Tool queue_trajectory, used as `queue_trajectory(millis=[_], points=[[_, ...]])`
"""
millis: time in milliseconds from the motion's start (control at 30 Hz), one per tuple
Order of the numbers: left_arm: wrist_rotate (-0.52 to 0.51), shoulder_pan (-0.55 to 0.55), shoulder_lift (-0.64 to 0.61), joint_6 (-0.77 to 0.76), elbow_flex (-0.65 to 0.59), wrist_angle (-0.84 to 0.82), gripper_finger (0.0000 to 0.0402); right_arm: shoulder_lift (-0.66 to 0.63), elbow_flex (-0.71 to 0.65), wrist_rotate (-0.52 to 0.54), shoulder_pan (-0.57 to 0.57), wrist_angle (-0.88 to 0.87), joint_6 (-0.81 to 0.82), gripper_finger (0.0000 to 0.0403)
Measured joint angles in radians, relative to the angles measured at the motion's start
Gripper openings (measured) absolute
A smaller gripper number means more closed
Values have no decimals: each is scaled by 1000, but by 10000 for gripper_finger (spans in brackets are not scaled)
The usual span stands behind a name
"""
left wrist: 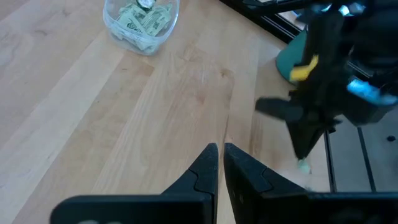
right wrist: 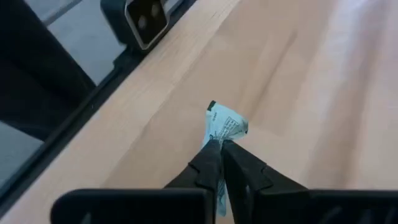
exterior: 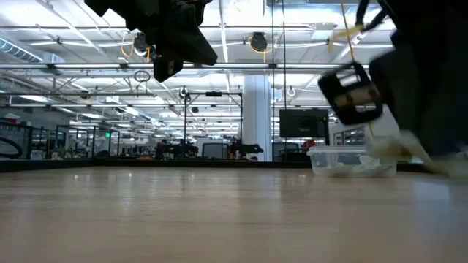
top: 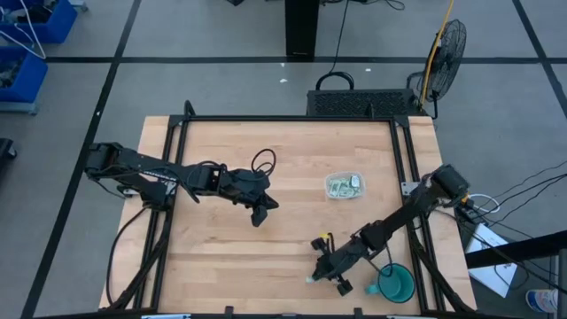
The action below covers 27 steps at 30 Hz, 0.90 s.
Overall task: Pick and place Stevia / Truvia into bins
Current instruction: Put the green stevia packet into the transparent bin
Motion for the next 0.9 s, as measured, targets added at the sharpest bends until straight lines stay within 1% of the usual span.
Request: queue_trajectory(millis=[67, 167, 333, 400, 533, 600, 667, 733, 900], points=[[0, 0, 0, -2, 0, 0, 31, -68, 1, 0, -22, -84, -6, 13], [0, 0, 0, -3, 0, 2, 31, -200, 1, 0, -65, -258, -10, 13], [0, 0, 0, -24, 0, 4, 31, -464, 3, 21, -159, -644, 13, 13], [0, 0, 0, -29, 0, 6, 31, -565, 3, 74, -199, -800, 26, 13], [0, 0, 0, -29, 0, 8, 31, -734, 3, 226, -283, -1083, 27, 17], [-3, 0, 0, -29, 0, 8, 31, -796, 3, 295, -333, -1153, 28, 22], [-14, 0, 0, -29, 0, 9, 31, -836, 3, 321, -395, -1187, 26, 27], [-28, 0, 0, -29, 0, 9, 31, -852, -4, 306, -460, -1174, 18, 35], [-34, 0, 0, -37, 0, 10, 31, -833, -87, 204, -588, -1105, -40, 64]])
